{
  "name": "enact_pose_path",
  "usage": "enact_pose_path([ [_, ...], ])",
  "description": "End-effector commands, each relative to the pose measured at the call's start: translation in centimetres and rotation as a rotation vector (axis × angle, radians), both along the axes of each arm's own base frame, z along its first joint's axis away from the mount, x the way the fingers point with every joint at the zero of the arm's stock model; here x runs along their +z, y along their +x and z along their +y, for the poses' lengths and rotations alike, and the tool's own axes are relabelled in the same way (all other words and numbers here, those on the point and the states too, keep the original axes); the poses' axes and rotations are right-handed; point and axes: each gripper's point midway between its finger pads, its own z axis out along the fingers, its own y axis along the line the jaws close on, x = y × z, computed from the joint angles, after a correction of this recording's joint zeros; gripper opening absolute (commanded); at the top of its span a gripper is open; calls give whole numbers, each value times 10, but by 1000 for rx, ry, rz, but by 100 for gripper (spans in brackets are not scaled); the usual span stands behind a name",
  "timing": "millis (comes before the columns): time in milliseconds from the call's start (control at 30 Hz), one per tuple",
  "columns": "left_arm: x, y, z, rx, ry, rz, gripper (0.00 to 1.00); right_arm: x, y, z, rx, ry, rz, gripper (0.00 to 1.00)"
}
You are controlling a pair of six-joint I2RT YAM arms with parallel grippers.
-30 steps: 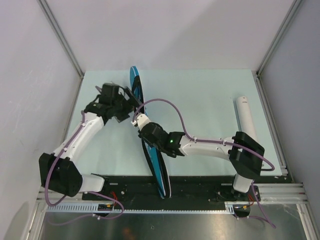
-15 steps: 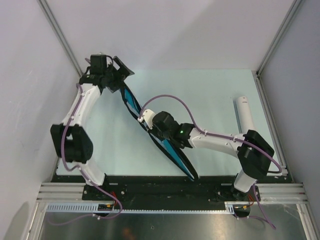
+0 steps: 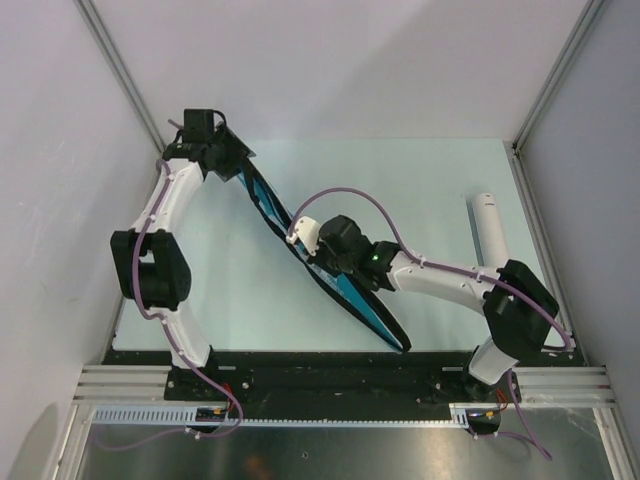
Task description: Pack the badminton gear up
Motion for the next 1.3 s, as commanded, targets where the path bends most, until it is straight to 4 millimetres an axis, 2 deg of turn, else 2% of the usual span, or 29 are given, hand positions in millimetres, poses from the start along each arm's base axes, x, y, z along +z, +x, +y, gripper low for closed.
enact_pose_path([
  [0, 22, 17, 6, -9, 18, -77, 55, 28, 0, 3, 29, 73, -56, 2],
  [67, 22, 16, 9, -20, 38, -80, 38, 24, 4, -2, -5, 81, -43, 11],
  [100, 23, 16, 8, -30, 40, -83, 30, 24, 10, -6, -29, 90, -37, 22],
  [133, 25, 14, 5, -50, 36, -87, 14, 24, 13, -6, -39, 110, -23, 31],
  [167, 27, 12, 5, -52, 34, -90, 5, 28, 18, -4, -67, 152, -8, 40],
  [200, 21, 7, 6, -47, 32, -73, 0, 31, 23, -6, -97, 181, 3, 53],
  [233, 28, 1, 6, -27, 14, -79, 0, 31, 28, -5, -128, 200, 13, 61],
  [267, 25, -3, 8, -9, 13, -69, 0, 42, 34, -1, -158, 235, 11, 69],
  [300, 15, -9, 7, -3, 3, -41, 0, 46, 38, 1, -197, 282, 55, 71],
  [333, 13, -13, 7, 11, -13, -30, 0, 43, 42, 6, -218, 292, 74, 73],
  [367, 16, -18, 4, 0, -26, -32, 0, 62, 50, 15, -243, 351, 69, 75],
  [400, 10, -22, 2, -6, -35, -15, 1, 66, 48, 26, -233, 399, 127, 75],
  [467, 9, -27, -4, -38, -58, -9, 0, 91, 61, 44, -239, 509, 175, 76],
  [533, 7, -31, -7, -65, -60, -5, 0, 110, 63, 63, -202, 608, 280, 77],
  [567, 7, -33, -8, -80, -59, -4, 0, 98, 67, 74, -193, 601, 325, 77],
  [600, 7, -34, -10, -95, -58, -6, 0, 126, 70, 89, -140, 661, 335, 76],
  [700, 8, -36, -10, -111, -47, -11, 0, 131, 88, 114, -100, 739, 428, 74],
  [767, 8, -38, -10, -114, -43, -13, 0, 144, 102, 123, -89, 841, 472, 72],
  [800, 8, -39, -11, -120, -48, -14, 0, 139, 105, 131, -57, 856, 508, 71],
  [867, 8, -40, -13, -134, -48, -15, 0, 141, 113, 136, -32, 898, 529, 69],
  [900, 8, -40, -14, -138, -50, -14, 0, 132, 114, 139, -4, 886, 546, 69],
  [933, 9, -40, -14, -143, -50, -16, 0, 133, 116, 141, 18, 887, 534, 69],
  [1033, 7, -41, -15, -150, -54, -12, 0, 125, 114, 143, 113, 874, 529, 68],
  [1167, 3, -41, -16, -151, -64, 0, 0, 127, 120, 139, 174, 927, 568, 64],
  [1267, -2, -41, -15, -143, -62, 10, 0, 128, 117, 142, 208, 960, 614, 58],
])
